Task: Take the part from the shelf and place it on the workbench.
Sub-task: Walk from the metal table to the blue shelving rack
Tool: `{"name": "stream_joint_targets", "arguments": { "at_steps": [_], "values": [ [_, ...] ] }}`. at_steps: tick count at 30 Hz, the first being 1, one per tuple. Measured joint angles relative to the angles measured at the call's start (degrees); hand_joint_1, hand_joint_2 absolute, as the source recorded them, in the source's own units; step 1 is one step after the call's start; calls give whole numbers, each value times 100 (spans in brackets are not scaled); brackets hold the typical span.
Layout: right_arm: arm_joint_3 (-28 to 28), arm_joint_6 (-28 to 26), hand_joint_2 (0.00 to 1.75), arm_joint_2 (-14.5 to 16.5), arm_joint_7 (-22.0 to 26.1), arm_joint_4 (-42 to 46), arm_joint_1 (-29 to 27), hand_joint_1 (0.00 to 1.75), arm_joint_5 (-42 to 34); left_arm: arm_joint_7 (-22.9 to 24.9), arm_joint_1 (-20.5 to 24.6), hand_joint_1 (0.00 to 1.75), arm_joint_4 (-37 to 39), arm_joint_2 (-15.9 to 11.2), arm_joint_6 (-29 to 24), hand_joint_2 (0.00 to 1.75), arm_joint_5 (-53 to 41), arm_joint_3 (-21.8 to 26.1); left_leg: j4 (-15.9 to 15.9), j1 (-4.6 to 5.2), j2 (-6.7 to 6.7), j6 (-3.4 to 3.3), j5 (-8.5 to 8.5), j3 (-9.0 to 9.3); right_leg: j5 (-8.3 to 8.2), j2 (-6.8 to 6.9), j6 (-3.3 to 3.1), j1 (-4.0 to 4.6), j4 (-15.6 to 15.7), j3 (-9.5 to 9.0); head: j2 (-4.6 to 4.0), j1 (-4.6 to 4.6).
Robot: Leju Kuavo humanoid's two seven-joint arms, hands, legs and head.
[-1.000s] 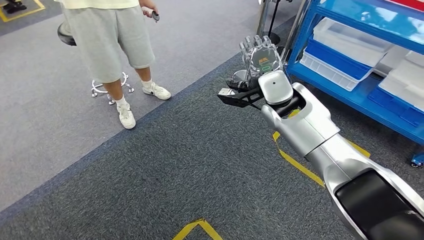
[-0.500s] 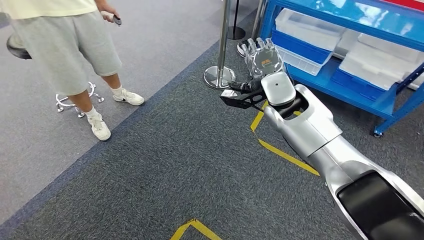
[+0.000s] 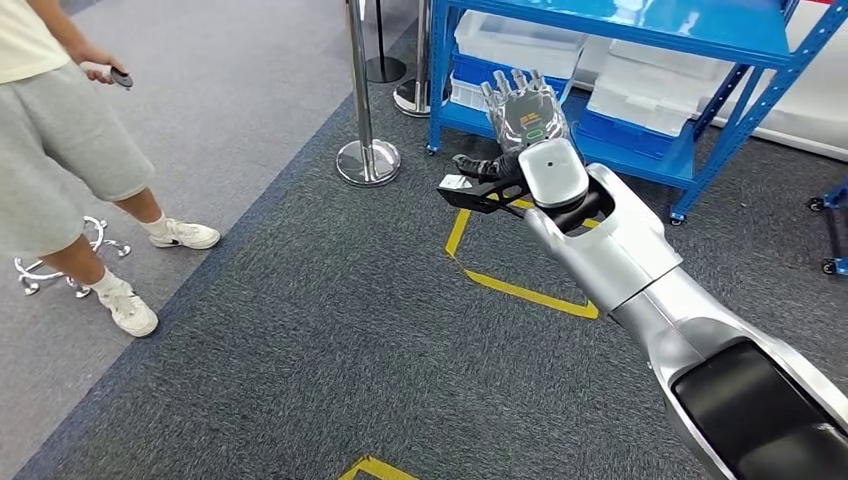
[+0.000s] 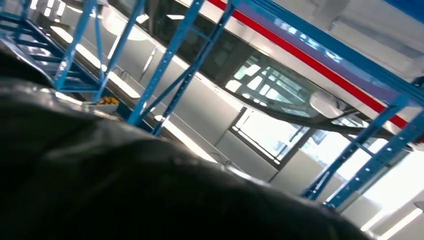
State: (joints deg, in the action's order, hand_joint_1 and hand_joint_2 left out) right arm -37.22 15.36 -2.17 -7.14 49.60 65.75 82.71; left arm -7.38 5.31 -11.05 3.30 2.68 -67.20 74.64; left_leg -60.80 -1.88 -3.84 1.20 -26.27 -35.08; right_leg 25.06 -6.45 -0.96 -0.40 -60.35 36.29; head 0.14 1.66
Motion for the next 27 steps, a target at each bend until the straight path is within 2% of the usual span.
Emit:
{"name": "stream_joint_targets", "arguments": {
  "at_steps": [1,2,3,4,5,7,8,9,10,11,13,14,15,16,18,19,21,23,25,26,27],
  "values": [
    [0,1,0,5,3,-1,4,0,0,9,8,0,0,2,-3,0,0,0,34,5,-46,-21,-33,18,-5,-65,35,-5,-12,35,1,-1],
    [1,3,0,4,7,-2,6,0,0,16,24,0,0,2,-6,0,1,0,49,14,7,-55,-27,28,-20,-131,67,-16,-8,56,1,-2],
    [2,5,0,-3,10,-2,6,0,0,24,37,0,-1,3,-9,0,2,1,64,16,75,-90,-16,38,-23,-138,93,-25,-7,69,1,-1],
    [4,7,0,-13,11,-2,10,0,0,35,46,0,-1,4,-12,0,3,1,85,15,142,-132,-6,53,7,-44,116,-18,-48,91,1,-5],
    [9,10,0,-23,12,-2,17,0,1,43,46,0,-1,4,-14,0,6,2,108,14,217,-173,4,66,93,123,139,-7,-189,158,1,-11],
    [17,14,0,-20,17,-1,25,0,2,52,26,0,-1,4,-17,0,10,2,130,29,362,-235,1,80,409,500,177,8,-806,456,1,-20],
    [20,17,0,-15,19,-1,19,0,2,52,19,0,-1,4,-19,0,12,2,130,40,438,-252,-6,82,560,583,191,1,-1183,649,1,-21],
    [20,21,0,-11,22,-3,8,0,2,52,15,0,-1,4,-20,0,14,2,128,46,509,-261,-17,85,638,613,196,-5,-1462,797,1,-21],
    [20,26,0,-10,25,-5,-3,0,2,52,15,0,-1,4,-20,0,15,2,127,52,580,-266,-29,92,613,623,192,-6,-1563,860,0,-22],
    [20,30,0,-10,27,-7,-8,0,1,52,16,0,-1,4,-21,0,16,2,126,59,644,-266,-44,108,483,637,176,-2,-1438,807,1,-22],
    [20,31,0,-5,31,-2,-2,0,4,52,14,0,-1,9,-21,0,17,2,131,76,746,-255,-86,166,99,738,91,42,-696,434,1,-21],
    [20,30,0,-1,35,1,5,0,13,52,17,0,0,17,-22,0,17,3,135,87,789,-242,-106,189,-28,795,41,77,-333,245,1,-18],
    [20,34,0,4,49,3,12,0,30,52,22,0,1,25,-23,0,17,3,139,95,823,-224,-120,203,-89,838,-2,109,-80,116,1,-19],
    [20,45,0,9,64,4,17,0,52,52,30,0,1,32,-24,0,16,3,144,99,853,-207,-126,206,-81,851,-26,131,19,68,1,-17],
    [20,88,0,3,122,2,23,0,99,51,57,0,2,36,-26,0,13,3,164,104,910,-169,-128,225,-74,816,-48,148,48,62,2,-18],
    [20,108,0,-2,147,3,23,0,113,49,77,0,2,36,-26,0,11,2,179,110,925,-144,-139,243,-81,796,-65,129,84,36,2,-15],
    [20,128,0,-11,186,4,38,0,125,47,95,0,2,37,-24,0,10,3,74,107,784,-93,-233,232,-104,761,-101,83,193,-48,1,-12],
    [20,139,0,-1,205,1,57,0,129,45,78,0,2,37,-22,0,10,4,-483,92,530,-57,-509,-33,-115,732,-132,55,256,-107,0,-12],
    [20,159,0,18,233,-15,52,0,131,39,52,0,1,27,-21,0,7,4,-1214,87,428,-25,-755,-452,-102,682,-150,56,248,-112,1,-11],
    [20,167,0,24,250,-28,45,0,131,36,40,0,1,20,-16,0,8,4,-1385,84,423,-11,-742,-582,-92,652,-150,55,235,-112,1,-10],
    [20,168,0,27,262,-39,42,0,131,33,28,0,1,16,-4,0,19,5,-1329,79,422,0,-611,-602,-77,623,-142,49,215,-112,1,-10]
  ]
}}
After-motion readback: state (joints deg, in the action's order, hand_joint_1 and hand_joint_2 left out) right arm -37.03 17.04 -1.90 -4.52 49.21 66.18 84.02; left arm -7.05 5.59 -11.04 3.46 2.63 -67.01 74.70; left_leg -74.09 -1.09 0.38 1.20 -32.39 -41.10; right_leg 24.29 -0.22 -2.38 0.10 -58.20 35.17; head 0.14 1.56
